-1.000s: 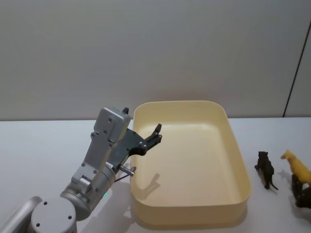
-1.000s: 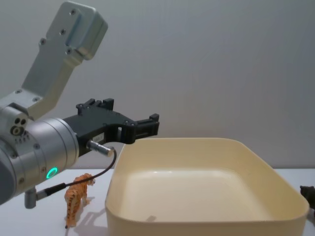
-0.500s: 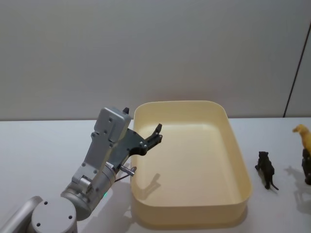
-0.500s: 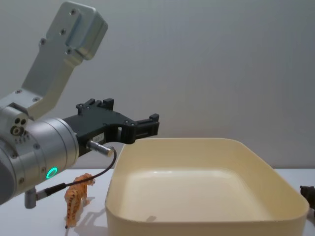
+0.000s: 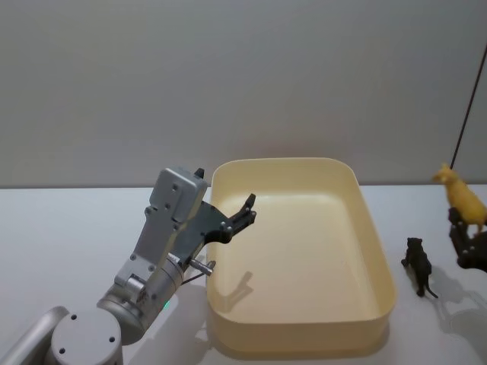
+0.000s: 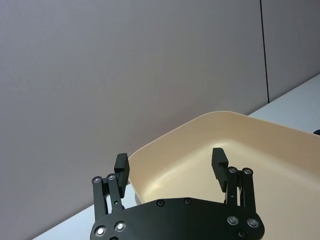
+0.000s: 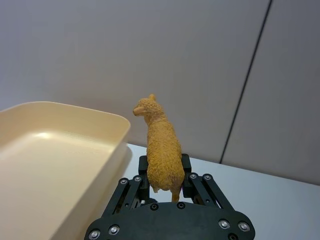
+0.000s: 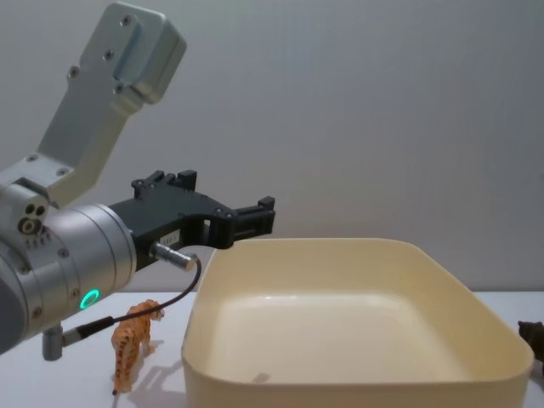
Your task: Pick up the toy alternately with two hands and place it into the central storage box.
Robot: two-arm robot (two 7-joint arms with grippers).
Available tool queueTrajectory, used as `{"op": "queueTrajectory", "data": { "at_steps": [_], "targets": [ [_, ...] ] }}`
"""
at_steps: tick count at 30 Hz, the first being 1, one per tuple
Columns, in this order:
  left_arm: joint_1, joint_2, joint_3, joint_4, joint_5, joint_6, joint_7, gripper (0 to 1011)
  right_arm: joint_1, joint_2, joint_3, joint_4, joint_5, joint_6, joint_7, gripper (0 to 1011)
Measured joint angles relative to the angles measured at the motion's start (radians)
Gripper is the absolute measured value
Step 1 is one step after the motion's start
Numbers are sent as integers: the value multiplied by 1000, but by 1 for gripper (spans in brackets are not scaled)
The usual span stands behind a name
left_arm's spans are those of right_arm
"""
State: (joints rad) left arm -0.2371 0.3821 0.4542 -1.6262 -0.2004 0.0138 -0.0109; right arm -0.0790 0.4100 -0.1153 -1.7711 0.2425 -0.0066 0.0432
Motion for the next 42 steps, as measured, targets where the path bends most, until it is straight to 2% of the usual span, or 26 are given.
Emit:
{"op": "queueTrajectory", "data": {
  "at_steps": [11, 17, 20, 23, 24, 25, 27, 31, 34, 36, 37, 42],
  "targets": [
    [0, 0, 0, 0, 0, 0, 0, 1001, 65, -43, -37, 15, 5, 55, 134, 322],
    [0, 0, 0, 0, 0, 0, 0, 1001, 137, -100, -76, 76, -11, 121, 216, 322],
    [0, 0, 0, 0, 0, 0, 0, 1001, 166, -123, -90, 105, -19, 142, 238, 322],
    [0, 0, 0, 0, 0, 0, 0, 1001, 206, -154, -109, 152, -31, 166, 265, 387],
    [0, 0, 0, 0, 0, 0, 0, 1001, 223, -168, -117, 172, -35, 175, 276, 441],
    [0, 0, 0, 0, 0, 0, 0, 1001, 223, -168, -117, 172, -35, 175, 276, 441],
    [0, 0, 0, 0, 0, 0, 0, 1001, 251, -190, -130, 205, -44, 191, 295, 533],
    [0, 0, 0, 0, 0, 0, 0, 1001, 278, -210, -141, 236, -51, 206, 313, 644],
    [0, 0, 0, 0, 0, 0, 0, 1001, 292, -221, -149, 252, -55, 214, 323, 751],
    [0, 0, 0, 0, 0, 0, 0, 1001, 296, -223, -151, 257, -56, 217, 327, 783],
    [0, 0, 0, 0, 0, 0, 0, 1001, 298, -224, -151, 258, -57, 218, 328, 836],
    [0, 0, 0, 0, 0, 0, 0, 1001, 290, -210, -140, 239, -50, 217, 320, 973]
  ]
}}
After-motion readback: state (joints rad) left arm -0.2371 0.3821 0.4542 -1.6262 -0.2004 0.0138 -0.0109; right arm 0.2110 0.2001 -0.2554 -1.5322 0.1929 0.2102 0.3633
